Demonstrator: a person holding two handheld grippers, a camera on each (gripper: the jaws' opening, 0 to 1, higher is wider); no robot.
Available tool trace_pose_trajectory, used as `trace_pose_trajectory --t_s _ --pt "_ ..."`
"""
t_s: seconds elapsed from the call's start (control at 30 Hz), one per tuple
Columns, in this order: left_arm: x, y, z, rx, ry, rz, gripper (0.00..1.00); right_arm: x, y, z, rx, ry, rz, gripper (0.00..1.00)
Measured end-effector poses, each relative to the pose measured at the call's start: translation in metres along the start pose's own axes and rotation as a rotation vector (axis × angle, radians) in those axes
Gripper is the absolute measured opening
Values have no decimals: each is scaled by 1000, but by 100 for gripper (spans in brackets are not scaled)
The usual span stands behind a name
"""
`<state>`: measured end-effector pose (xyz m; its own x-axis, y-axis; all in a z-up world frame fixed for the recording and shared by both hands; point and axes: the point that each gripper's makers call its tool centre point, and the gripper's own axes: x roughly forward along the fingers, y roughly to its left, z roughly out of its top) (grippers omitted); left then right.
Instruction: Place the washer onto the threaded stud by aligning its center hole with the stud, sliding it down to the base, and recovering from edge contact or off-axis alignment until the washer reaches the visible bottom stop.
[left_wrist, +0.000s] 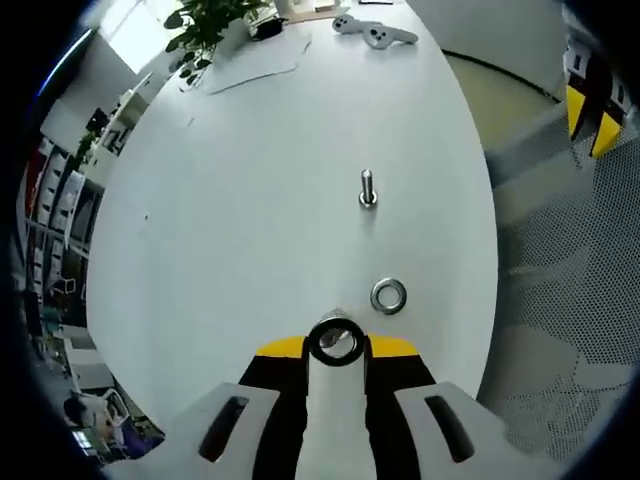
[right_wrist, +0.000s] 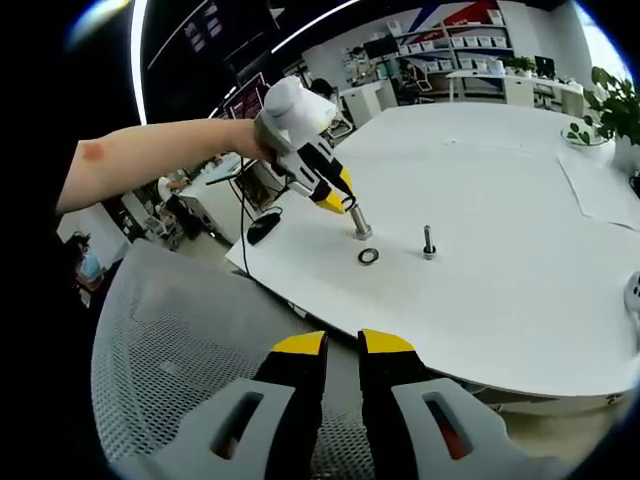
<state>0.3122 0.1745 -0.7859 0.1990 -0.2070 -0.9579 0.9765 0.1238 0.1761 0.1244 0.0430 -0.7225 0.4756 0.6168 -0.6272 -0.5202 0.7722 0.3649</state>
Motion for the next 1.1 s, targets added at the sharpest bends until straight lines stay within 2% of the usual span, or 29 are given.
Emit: trace_pose_trajectory --t_s 0.13,0.3,1.1 --pt "5 4 1 5 4 4 18 0 0 0 3 -2 0 15" --pt "11 3 -3 25 38 -1 18 0 0 0 4 0 -1 15" --pt "42 2 -9 -23 100 -63 18 0 -2 -1 13 8 -8 15"
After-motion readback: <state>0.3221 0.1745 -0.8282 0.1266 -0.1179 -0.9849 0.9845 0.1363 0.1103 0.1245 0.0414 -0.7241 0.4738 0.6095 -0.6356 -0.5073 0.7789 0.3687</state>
